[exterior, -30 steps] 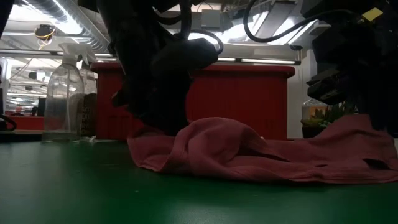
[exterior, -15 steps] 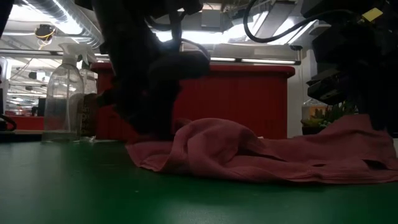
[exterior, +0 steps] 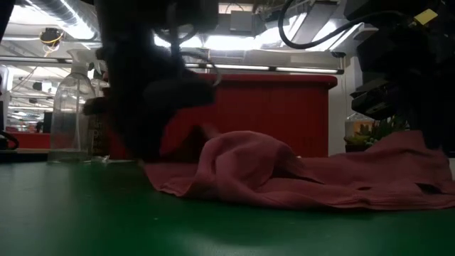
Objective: Fold Laundry from Bin
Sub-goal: Remove the pink underwear from the red bin
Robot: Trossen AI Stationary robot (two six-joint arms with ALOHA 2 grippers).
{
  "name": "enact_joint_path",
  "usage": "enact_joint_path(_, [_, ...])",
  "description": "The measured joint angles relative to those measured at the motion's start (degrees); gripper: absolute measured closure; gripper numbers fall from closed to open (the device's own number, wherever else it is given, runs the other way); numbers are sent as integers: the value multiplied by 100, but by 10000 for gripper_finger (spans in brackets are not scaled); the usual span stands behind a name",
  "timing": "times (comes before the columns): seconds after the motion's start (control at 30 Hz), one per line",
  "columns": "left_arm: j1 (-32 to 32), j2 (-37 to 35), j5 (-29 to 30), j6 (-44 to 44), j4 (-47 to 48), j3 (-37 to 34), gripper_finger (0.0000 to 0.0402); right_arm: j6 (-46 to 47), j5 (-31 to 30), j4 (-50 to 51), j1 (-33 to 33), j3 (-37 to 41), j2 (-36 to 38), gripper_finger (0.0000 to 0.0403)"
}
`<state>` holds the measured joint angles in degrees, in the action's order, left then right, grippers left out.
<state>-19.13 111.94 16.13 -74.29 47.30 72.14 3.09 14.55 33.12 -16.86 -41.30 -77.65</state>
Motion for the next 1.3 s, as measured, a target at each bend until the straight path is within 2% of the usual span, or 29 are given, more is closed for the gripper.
enact_joint_path(0.2, [-74, -13, -461, 68, 427, 0, 397, 1, 0, -3, 0, 0, 0, 402])
enact_joint_path(0.33, [-163, -13, -478, 121, 639, 0, 386, 2, 0, -4, 0, 0, 0, 402])
enact_joint_path(0.67, [-163, -13, -425, -62, 665, 0, 295, 2, 0, -1, 0, 0, -2, 402])
enact_joint_path(0.77, [-163, -63, -427, -43, 655, 0, 279, 2, 0, 0, 0, 0, -2, 402])
enact_joint_path(1.1, [-180, -570, -431, -14, 1009, 0, 274, 2, 0, 0, 0, 0, -2, 402])
enact_joint_path(1.3, [-194, -590, -493, -17, 1186, 0, 274, 2, 0, -6, 0, 2, -2, 402])
